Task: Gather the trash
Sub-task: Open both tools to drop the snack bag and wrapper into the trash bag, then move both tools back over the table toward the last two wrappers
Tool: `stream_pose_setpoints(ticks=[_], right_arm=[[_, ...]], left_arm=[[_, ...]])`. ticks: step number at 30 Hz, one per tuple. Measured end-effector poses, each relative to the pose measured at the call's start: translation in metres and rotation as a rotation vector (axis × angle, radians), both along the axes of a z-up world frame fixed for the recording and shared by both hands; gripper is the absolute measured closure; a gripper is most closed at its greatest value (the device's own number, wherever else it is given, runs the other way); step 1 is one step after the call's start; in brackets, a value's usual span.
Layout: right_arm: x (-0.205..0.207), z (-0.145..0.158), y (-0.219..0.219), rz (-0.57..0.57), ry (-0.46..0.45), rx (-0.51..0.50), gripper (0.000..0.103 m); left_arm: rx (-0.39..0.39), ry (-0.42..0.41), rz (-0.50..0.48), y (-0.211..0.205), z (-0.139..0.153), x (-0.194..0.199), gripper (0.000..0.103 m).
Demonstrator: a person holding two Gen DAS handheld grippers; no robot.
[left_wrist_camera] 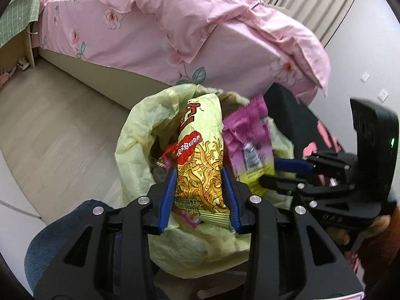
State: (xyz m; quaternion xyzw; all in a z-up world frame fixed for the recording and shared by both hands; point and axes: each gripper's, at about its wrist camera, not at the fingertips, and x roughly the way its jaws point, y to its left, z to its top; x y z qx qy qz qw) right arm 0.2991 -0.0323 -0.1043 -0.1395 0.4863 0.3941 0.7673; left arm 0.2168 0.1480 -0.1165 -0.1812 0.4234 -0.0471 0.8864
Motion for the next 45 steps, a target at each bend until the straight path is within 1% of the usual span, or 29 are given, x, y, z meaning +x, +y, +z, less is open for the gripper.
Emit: stream_pose_setpoints(ticks=[3, 4, 5, 6, 7, 8, 9, 10, 12, 15, 18, 22, 24, 27, 28, 31, 34, 36, 37, 38, 40, 42, 45], right_arm=[[-0.002, 0.002, -0.003, -0.012, -0.01, 0.012, 0.07], [-0.002, 0.002, -0.004, -0.015, -0.003, 0.019, 0.065], [-0.003, 0.004, -0.006, -0.02, 0.003, 0.034, 0.057], [-0.004, 0.006, -0.007, -0.023, 0.002, 0.042, 0.054], [-0.006, 0.009, -0.01, -0.029, -0.002, 0.058, 0.052], [-0.008, 0.011, -0.011, -0.032, -0.006, 0.065, 0.052], [-0.01, 0.015, -0.014, -0.039, -0.015, 0.076, 0.052], [-0.013, 0.02, -0.017, -0.049, -0.028, 0.086, 0.051], [-0.019, 0.029, -0.027, -0.071, -0.055, 0.107, 0.046], [-0.029, 0.043, -0.047, -0.115, -0.076, 0.146, 0.045], [-0.04, 0.056, -0.074, -0.181, -0.103, 0.184, 0.045], [-0.058, 0.07, -0.115, -0.269, -0.146, 0.222, 0.045], [-0.076, 0.079, -0.143, -0.329, -0.193, 0.225, 0.045], [-0.095, 0.088, -0.179, -0.396, -0.251, 0.214, 0.045], [-0.105, 0.09, -0.196, -0.428, -0.27, 0.209, 0.045], [-0.126, 0.091, -0.239, -0.505, -0.286, 0.197, 0.044], [-0.142, 0.085, -0.273, -0.563, -0.29, 0.174, 0.044], [-0.152, 0.08, -0.292, -0.59, -0.292, 0.162, 0.038], [-0.157, 0.076, -0.302, -0.594, -0.289, 0.169, 0.03], [-0.161, 0.071, -0.309, -0.595, -0.287, 0.185, 0.03], [-0.165, 0.062, -0.315, -0.588, -0.267, 0.191, 0.03], [-0.165, 0.05, -0.314, -0.549, -0.211, 0.156, 0.03], [-0.167, 0.042, -0.308, -0.54, -0.231, 0.125, 0.03]], left_arm=[[-0.037, -0.016, 0.012, 0.004, 0.004, 0.002, 0.068], [-0.055, -0.025, 0.017, 0.005, 0.007, 0.003, 0.064], [-0.072, -0.035, 0.02, 0.008, 0.009, 0.003, 0.062], [-0.085, -0.042, 0.026, 0.01, 0.011, 0.004, 0.055], [-0.093, -0.047, 0.035, 0.011, 0.013, 0.003, 0.051], [-0.096, -0.05, 0.042, 0.012, 0.014, 0.003, 0.051], [-0.095, -0.05, 0.049, 0.013, 0.015, 0.003, 0.051], [-0.089, -0.05, 0.058, 0.013, 0.017, 0.002, 0.047], [-0.074, -0.058, 0.08, 0.013, 0.022, 0.0, 0.044], [-0.03, -0.08, 0.109, 0.01, 0.031, -0.006, 0.044], [0.012, -0.114, 0.098, -0.001, 0.042, -0.012, 0.044], [0.042, -0.156, 0.024, -0.029, 0.053, -0.02, 0.044], [0.036, -0.167, -0.022, -0.046, 0.056, -0.023, 0.044], [0.01, -0.174, -0.129, -0.08, 0.06, -0.028, 0.044], [0.006, -0.174, -0.184, -0.096, 0.061, -0.03, 0.044], [-0.006, -0.164, -0.3, -0.135, 0.062, -0.033, 0.044], [0.004, -0.154, -0.387, -0.169, 0.062, -0.034, 0.044], [0.027, -0.133, -0.441, -0.194, 0.057, -0.034, 0.044], [0.033, -0.125, -0.459, -0.202, 0.054, -0.037, 0.044], [0.041, -0.114, -0.484, -0.211, 0.051, -0.038, 0.044], [0.057, -0.103, -0.51, -0.223, 0.047, -0.04, 0.044], [0.071, -0.099, -0.505, -0.228, 0.044, -0.043, 0.044], [0.087, -0.099, -0.476, -0.223, 0.042, -0.045, 0.044]])
